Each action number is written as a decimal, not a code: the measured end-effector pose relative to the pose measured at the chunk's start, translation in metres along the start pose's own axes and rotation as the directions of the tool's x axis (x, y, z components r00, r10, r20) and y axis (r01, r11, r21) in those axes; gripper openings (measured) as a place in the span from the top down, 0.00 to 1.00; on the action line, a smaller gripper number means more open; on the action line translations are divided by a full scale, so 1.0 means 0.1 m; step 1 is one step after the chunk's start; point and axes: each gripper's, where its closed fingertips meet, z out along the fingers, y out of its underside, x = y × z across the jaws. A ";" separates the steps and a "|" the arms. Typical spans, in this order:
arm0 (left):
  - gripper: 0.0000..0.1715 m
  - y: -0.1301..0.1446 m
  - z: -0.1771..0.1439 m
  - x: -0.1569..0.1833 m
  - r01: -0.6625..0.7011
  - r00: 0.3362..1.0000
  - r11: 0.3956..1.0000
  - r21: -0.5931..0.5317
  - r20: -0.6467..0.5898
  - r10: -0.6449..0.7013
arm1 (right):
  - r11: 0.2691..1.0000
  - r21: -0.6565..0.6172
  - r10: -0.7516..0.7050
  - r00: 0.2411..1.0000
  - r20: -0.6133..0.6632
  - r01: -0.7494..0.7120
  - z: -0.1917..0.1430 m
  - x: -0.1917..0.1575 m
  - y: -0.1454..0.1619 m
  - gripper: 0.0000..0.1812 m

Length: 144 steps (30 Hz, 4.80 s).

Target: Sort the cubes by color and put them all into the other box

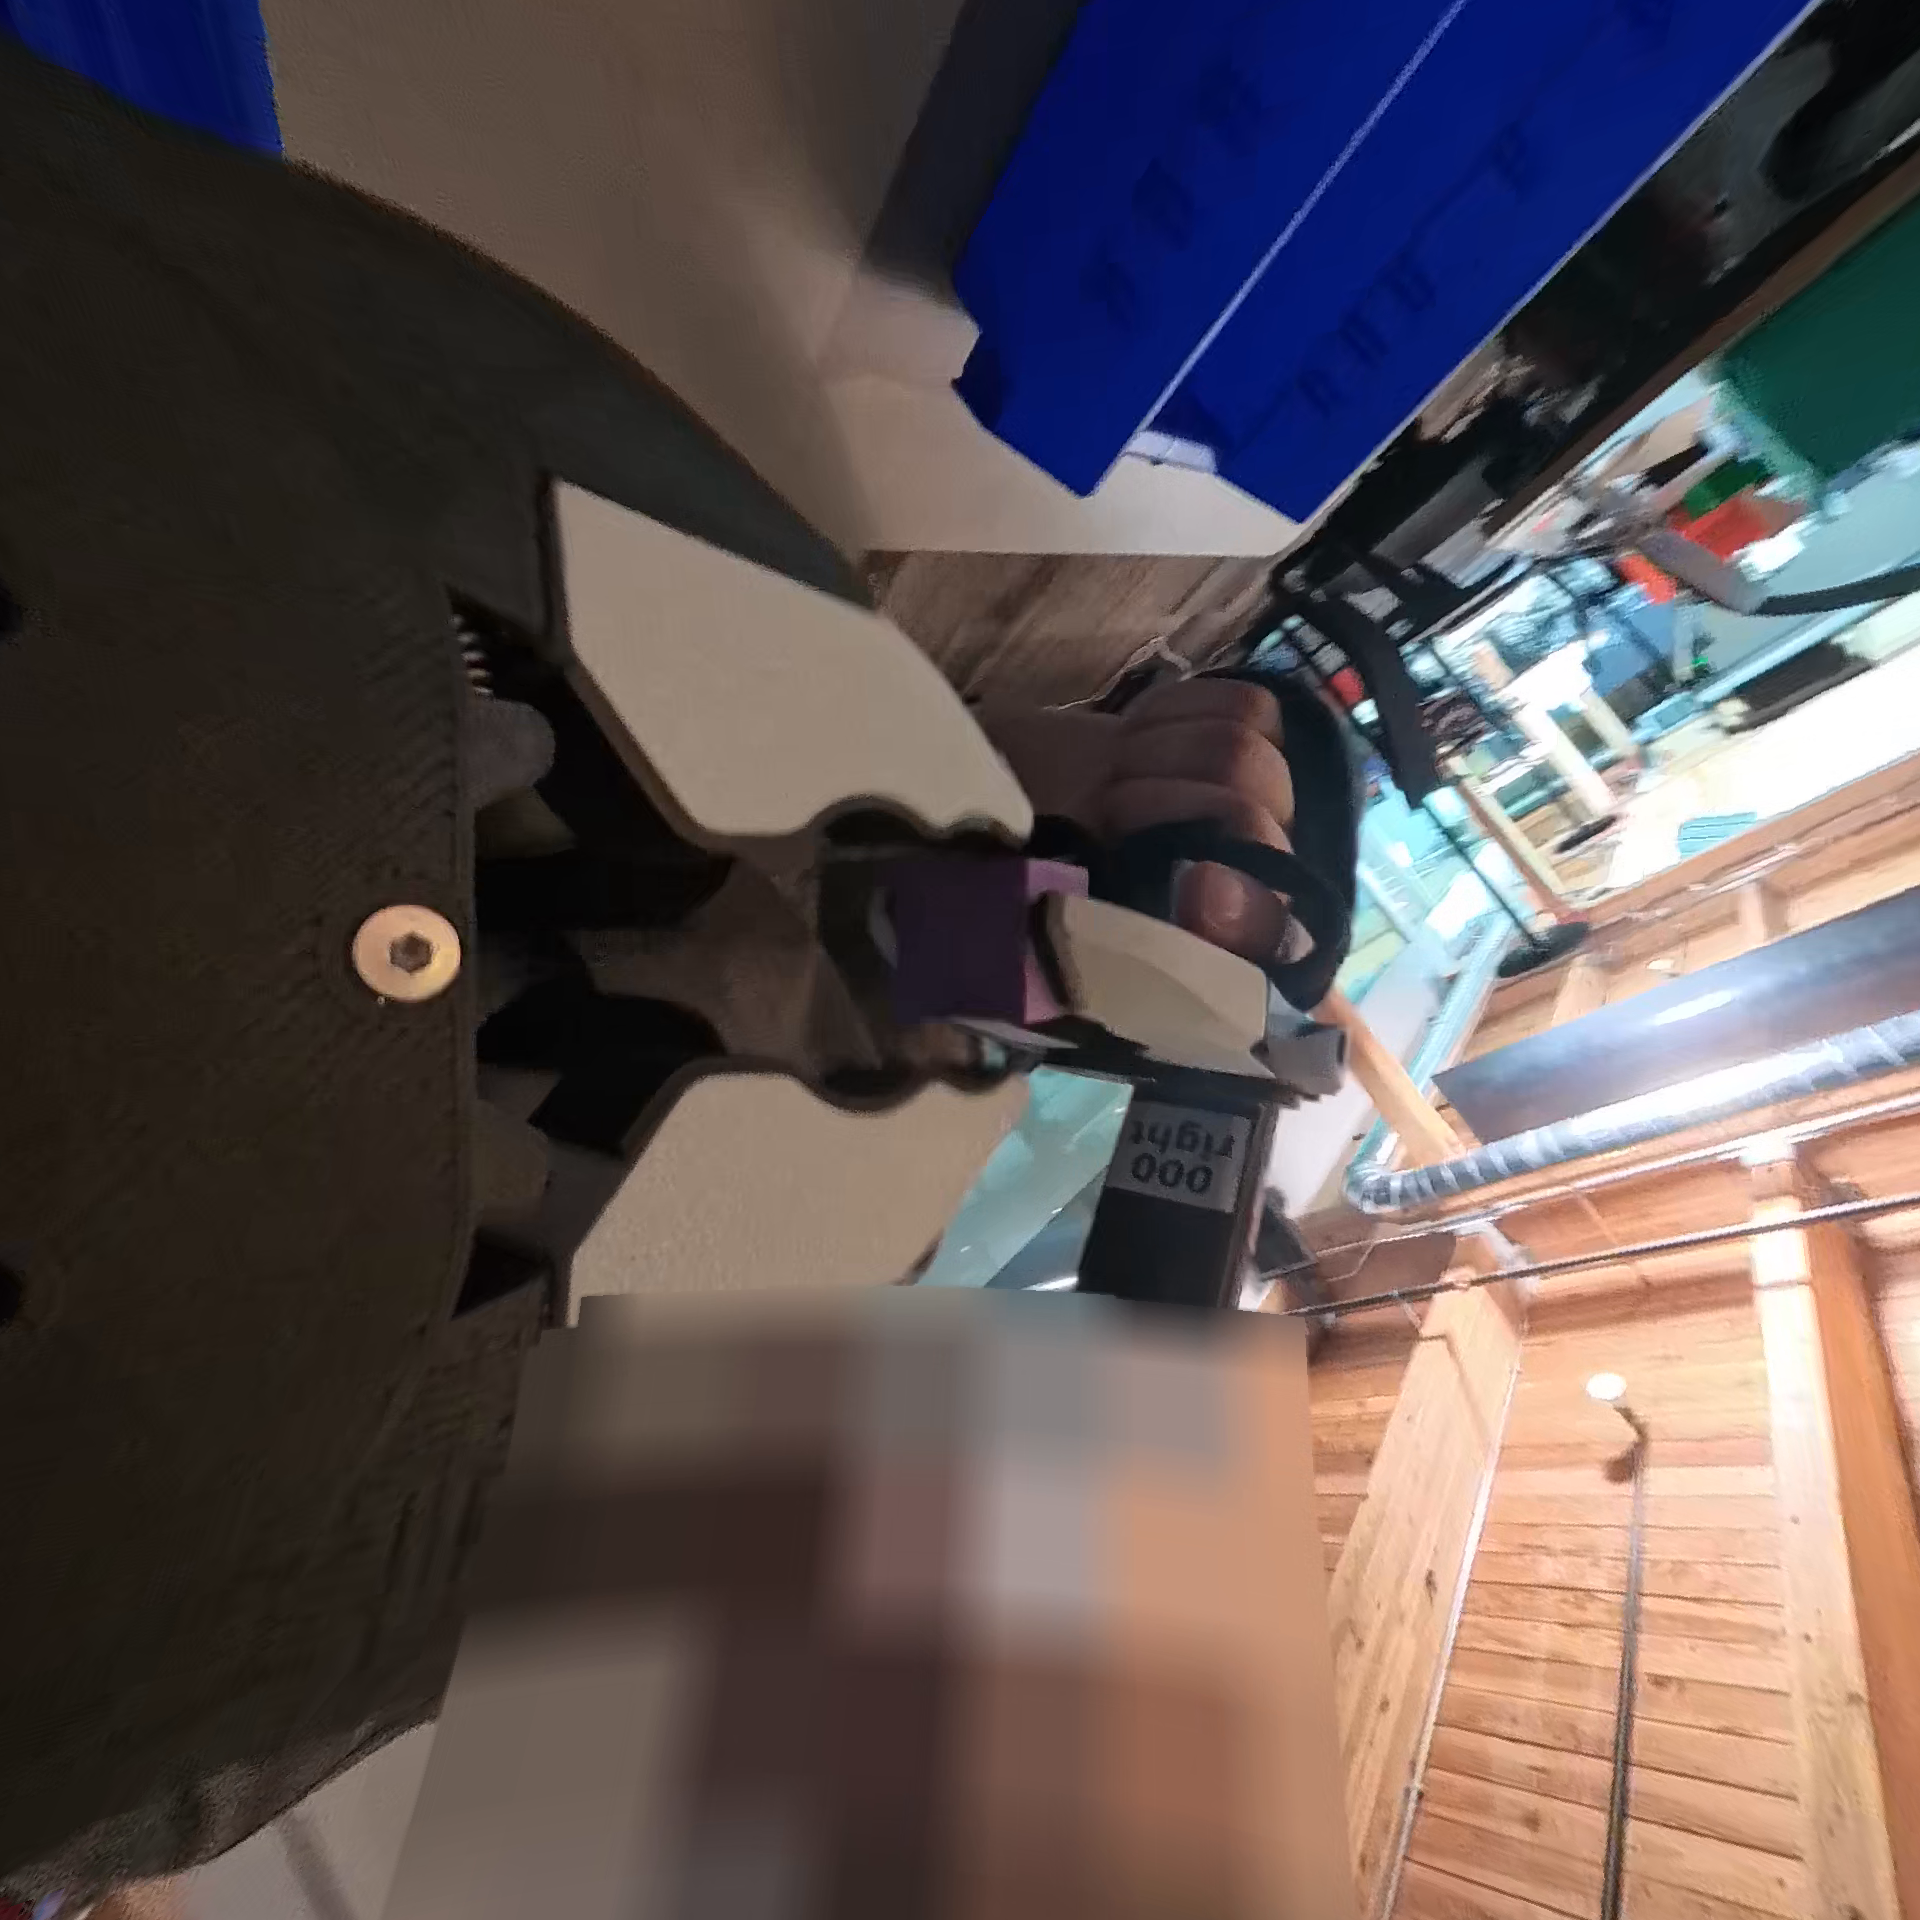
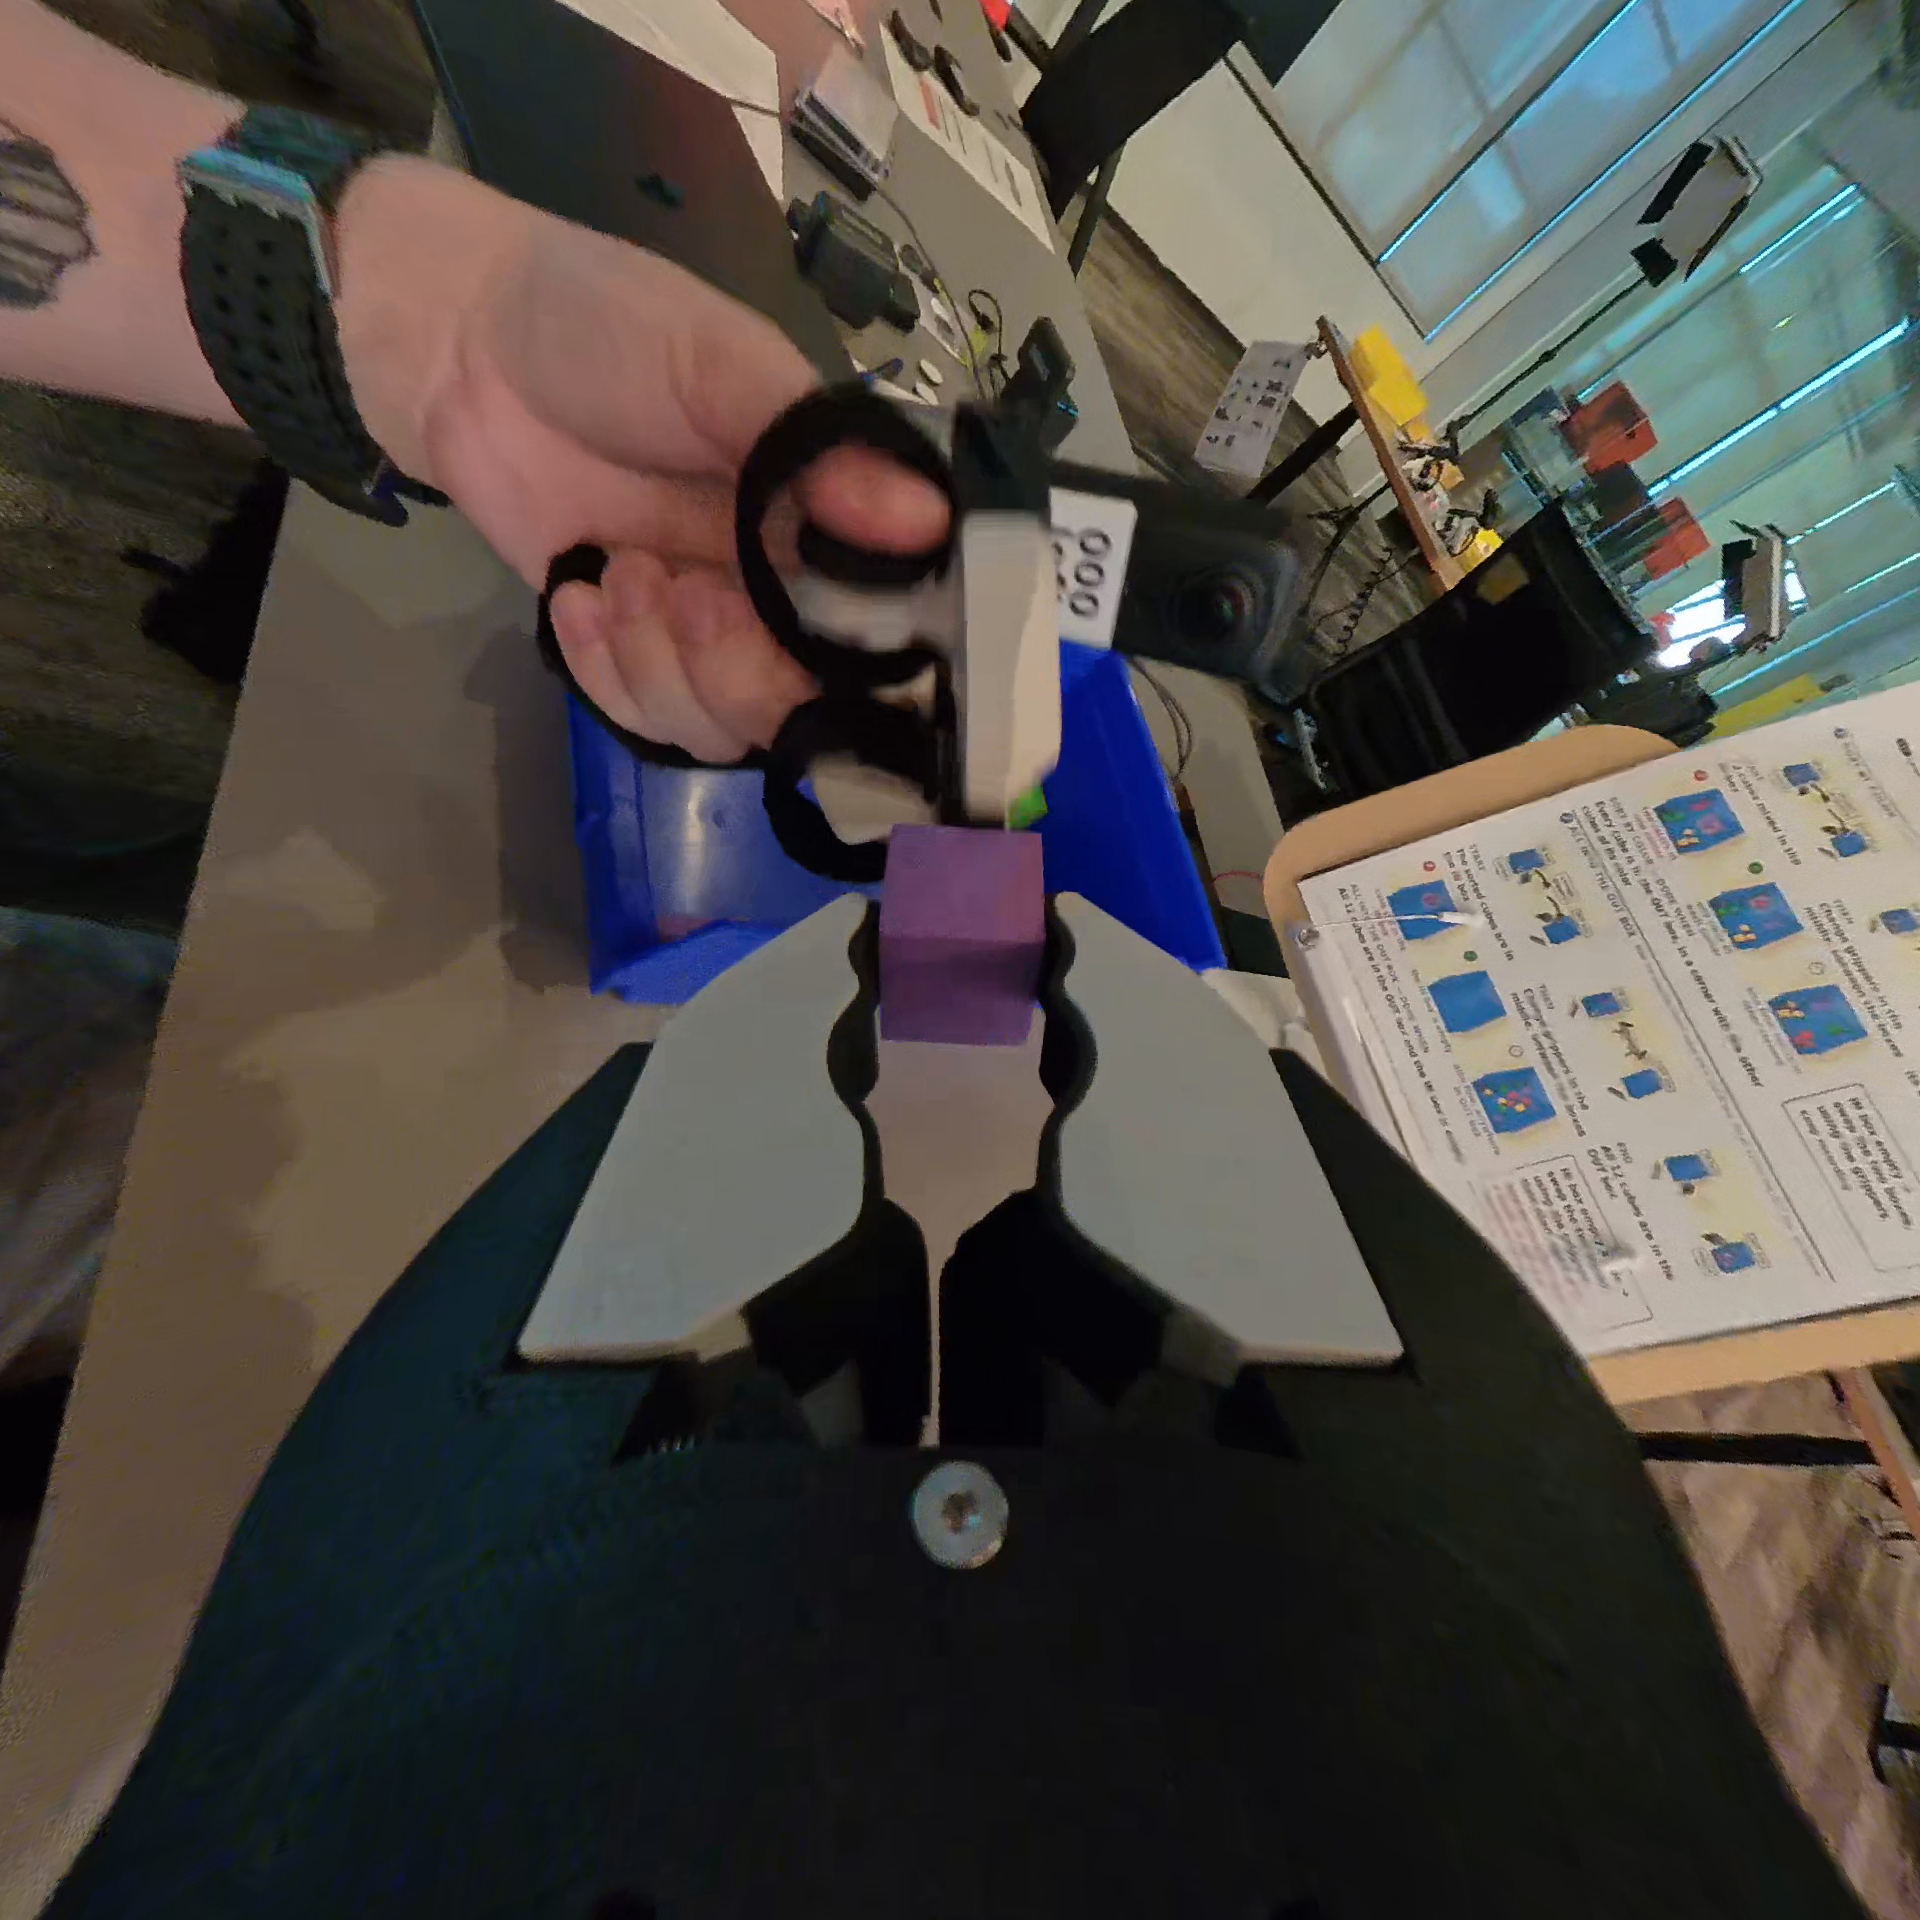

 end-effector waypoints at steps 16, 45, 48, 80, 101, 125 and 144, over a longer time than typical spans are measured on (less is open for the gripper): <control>0.59 -0.36 -0.74 0.03 -0.445 0.724 0.895 0.024 0.598 0.344 | 0.614 -0.773 0.512 0.826 0.236 -0.160 -1.20 0.06 2.14 0.84; 0.59 0.58 -2.31 -1.03 0.399 0.209 0.383 -0.833 0.490 0.846 | 0.400 -0.913 0.576 0.798 0.179 -0.084 -1.05 -0.38 3.03 0.70; 0.60 0.59 -2.08 -1.13 0.335 0.264 0.329 -0.883 0.423 0.867 | 0.429 -0.898 0.537 0.826 0.170 -0.095 -1.08 -0.33 2.96 0.72; 0.72 -0.26 -3.43 -1.80 0.666 0.342 -0.115 -0.737 0.165 0.925 | 0.469 -0.877 0.467 0.872 0.148 -0.103 -1.20 -0.21 3.01 0.75; 0.72 -0.19 -3.44 -1.74 0.686 0.356 -0.079 -0.723 0.239 0.903 | 0.474 -0.875 0.460 0.875 0.149 -0.100 -1.21 -0.25 3.05 0.76; 0.82 -0.01 -3.47 -1.82 0.684 0.384 -0.098 -0.723 0.243 0.891 | 0.484 -0.869 0.434 0.890 0.138 -0.101 -1.27 -0.25 2.97 0.76; 0.83 0.11 -0.13 -0.08 -0.076 0.981 0.974 -0.214 0.158 0.111 | 0.977 -0.179 0.100 0.988 -0.114 -0.119 -0.93 -0.22 1.03 0.71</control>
